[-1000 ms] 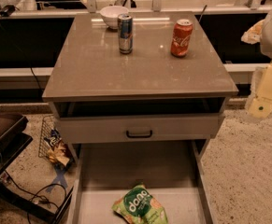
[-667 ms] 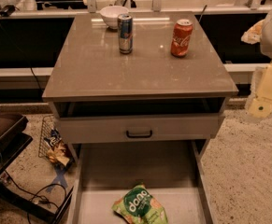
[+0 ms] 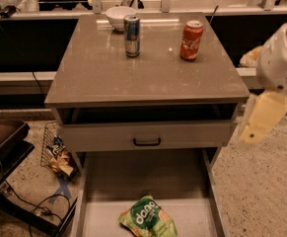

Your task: Pick green rice chip bag from middle drawer and place on counter

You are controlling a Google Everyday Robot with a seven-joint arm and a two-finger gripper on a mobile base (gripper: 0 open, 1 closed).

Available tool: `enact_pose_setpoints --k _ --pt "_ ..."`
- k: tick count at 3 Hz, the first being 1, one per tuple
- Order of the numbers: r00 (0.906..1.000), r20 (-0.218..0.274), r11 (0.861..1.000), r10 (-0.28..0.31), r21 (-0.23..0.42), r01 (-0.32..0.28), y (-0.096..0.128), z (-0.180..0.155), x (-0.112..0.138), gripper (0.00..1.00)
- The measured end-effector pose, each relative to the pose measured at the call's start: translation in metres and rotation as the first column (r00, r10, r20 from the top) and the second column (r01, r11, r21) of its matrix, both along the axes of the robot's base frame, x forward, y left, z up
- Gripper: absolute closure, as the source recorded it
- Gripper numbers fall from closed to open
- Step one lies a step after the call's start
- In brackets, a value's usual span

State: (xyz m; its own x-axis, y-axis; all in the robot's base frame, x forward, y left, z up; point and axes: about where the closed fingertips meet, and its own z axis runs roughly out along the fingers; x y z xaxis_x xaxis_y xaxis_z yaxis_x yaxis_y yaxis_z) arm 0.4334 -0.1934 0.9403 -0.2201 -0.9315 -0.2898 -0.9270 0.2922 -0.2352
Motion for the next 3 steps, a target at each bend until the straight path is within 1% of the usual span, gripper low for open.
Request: enact_pose_setpoints --k 1,2,3 --pt "0.9999 0.009 0.995 0.01 0.1 -0.011 0.03 -0.072 -0.024 0.0" --pt "0.9996 -0.021 0.987 -0.018 0.161 0.021 0.047 -0.14 -0.039 0.0" --pt "0.9962 -0.072 0.979 -0.049 0.195 0.062 0.073 -0.218 -0.057 0.0"
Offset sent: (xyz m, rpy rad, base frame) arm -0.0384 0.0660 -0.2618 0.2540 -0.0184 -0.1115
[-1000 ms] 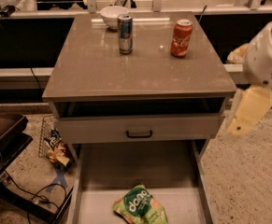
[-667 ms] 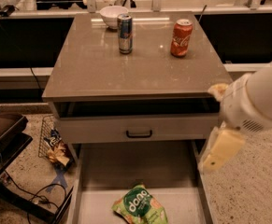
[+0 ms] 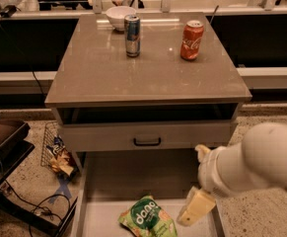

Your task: Pick green rice chip bag from middle drawer and place on counter

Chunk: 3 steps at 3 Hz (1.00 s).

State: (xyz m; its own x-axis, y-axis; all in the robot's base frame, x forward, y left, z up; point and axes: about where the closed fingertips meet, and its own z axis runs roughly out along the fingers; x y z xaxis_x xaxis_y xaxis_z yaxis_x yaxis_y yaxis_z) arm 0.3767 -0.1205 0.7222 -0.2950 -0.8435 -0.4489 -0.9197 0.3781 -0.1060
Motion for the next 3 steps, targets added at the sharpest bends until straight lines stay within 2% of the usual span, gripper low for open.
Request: enact_pose_setpoints --k 1,2,3 --pt "0.9985 -0.021 0.999 -0.05 0.007 0.05 0.034 -0.071 -0.007 0.0" --pt "0.9951 0.02 0.995 -0.097 0.031 0.096 0.032 -0.06 0.006 0.0" --pt "0.996 0.02 0.996 -0.087 0.026 0.087 0.032 -0.06 0.005 0.0"
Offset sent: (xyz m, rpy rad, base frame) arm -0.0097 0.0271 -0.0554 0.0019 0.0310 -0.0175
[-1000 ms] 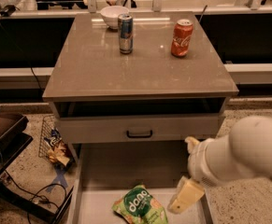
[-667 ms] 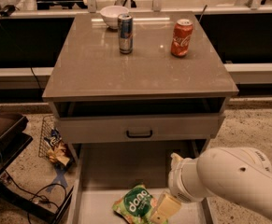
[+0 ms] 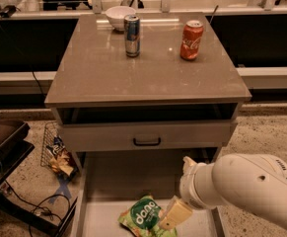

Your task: Pick green rice chip bag from middle drawer and place on counter

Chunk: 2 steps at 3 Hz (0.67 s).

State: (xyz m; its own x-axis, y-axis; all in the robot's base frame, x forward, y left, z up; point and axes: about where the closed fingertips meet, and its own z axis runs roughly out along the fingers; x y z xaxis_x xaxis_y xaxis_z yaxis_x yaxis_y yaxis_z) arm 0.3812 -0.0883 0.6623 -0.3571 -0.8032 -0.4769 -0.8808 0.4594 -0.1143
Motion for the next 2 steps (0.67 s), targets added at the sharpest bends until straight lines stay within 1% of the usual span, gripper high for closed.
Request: enact_pose_setpoints --k 1,2 --pt "0.9998 -0.009 1.0 -0.019 -0.016 0.019 0.0 -0.007 0.002 0.0" --pt "0.9973 -0.055 0.994 -0.05 -0.099 0.044 -0.021 -0.05 0.004 0.0"
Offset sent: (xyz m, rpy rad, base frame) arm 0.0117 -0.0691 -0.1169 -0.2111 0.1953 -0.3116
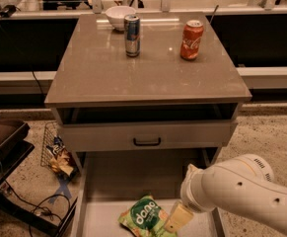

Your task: Pick green rice chip bag from middle drawer and place on counter

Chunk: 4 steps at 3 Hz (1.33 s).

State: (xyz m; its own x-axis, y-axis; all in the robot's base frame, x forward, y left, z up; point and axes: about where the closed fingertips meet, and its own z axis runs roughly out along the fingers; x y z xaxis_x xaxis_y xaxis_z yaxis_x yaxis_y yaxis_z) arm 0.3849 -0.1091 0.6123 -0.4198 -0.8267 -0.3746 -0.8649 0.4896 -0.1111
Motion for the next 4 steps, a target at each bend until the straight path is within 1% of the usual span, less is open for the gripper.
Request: enact_pose_setpoints --k 1,2,3,4 --pt "0.9956 -0.032 0.994 -0.088 -0.067 0.086 -0.044 -0.043 0.0 0.0" --pt "0.9783 -0.045 0.977 -0.202 -0.083 0.198 -0.073 -0.071 0.006 0.0" --pt "0.9629 -0.051 0.963 -0.265 -0.073 0.261 -0.075 -0.071 0.007 0.0" --pt "0.968 -0.086 0.971 -0.236 -0.064 0.231 -0.059 -0.082 0.004 0.0"
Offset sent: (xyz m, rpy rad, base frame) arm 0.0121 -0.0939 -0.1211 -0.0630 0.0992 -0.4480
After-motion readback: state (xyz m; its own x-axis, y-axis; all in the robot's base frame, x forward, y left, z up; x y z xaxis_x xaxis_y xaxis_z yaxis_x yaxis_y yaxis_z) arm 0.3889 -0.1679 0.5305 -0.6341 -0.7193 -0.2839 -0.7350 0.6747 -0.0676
